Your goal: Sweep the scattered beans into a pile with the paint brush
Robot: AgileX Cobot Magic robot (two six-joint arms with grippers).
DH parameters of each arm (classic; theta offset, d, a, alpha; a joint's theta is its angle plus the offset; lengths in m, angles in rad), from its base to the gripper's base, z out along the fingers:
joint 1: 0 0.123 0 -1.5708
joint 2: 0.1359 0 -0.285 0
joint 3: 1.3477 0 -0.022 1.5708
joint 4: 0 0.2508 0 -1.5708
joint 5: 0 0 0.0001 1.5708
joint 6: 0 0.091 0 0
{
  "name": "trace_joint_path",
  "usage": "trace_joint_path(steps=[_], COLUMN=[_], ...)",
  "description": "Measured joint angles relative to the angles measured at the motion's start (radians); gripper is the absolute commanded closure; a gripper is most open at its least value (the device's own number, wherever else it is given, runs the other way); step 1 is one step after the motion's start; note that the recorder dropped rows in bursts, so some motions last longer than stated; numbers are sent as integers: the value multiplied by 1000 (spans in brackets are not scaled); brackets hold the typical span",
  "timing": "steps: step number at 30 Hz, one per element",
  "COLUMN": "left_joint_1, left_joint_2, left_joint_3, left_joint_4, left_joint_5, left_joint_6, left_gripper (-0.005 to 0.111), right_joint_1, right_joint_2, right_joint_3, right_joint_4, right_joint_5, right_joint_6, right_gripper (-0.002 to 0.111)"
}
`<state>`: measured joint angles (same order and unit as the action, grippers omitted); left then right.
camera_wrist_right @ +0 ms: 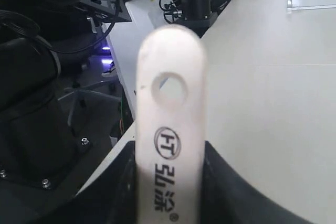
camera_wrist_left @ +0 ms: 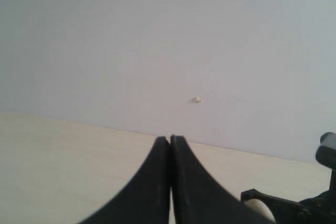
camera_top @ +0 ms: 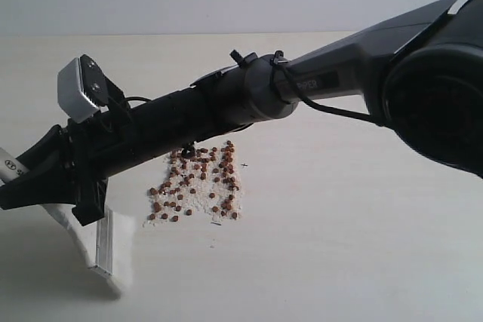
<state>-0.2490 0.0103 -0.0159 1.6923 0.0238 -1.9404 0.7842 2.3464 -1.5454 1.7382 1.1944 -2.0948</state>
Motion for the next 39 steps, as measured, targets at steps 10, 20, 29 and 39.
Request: trace_joint_path(steps=[10, 20, 29, 39], left_joint_1=[0, 0, 0, 0], left_joint_2=[0, 0, 0, 0], left_joint_3=[0, 0, 0, 0], left_joint_4=[0, 0, 0, 0], left_joint_5=[0, 0, 0, 0], left_joint_6=[0, 0, 0, 0], left_gripper=[107, 107, 107, 107], right_joint_1=[-54, -134, -140, -145], right_joint_2=[0, 0, -35, -139], right_joint_3=[-2, -2, -2, -2], right_joint_4=[-14, -75, -93, -77], right_joint_5=[-57, -57, -2, 15], right_joint_6=[53, 127, 128, 92], right_gripper=[108, 108, 108, 108])
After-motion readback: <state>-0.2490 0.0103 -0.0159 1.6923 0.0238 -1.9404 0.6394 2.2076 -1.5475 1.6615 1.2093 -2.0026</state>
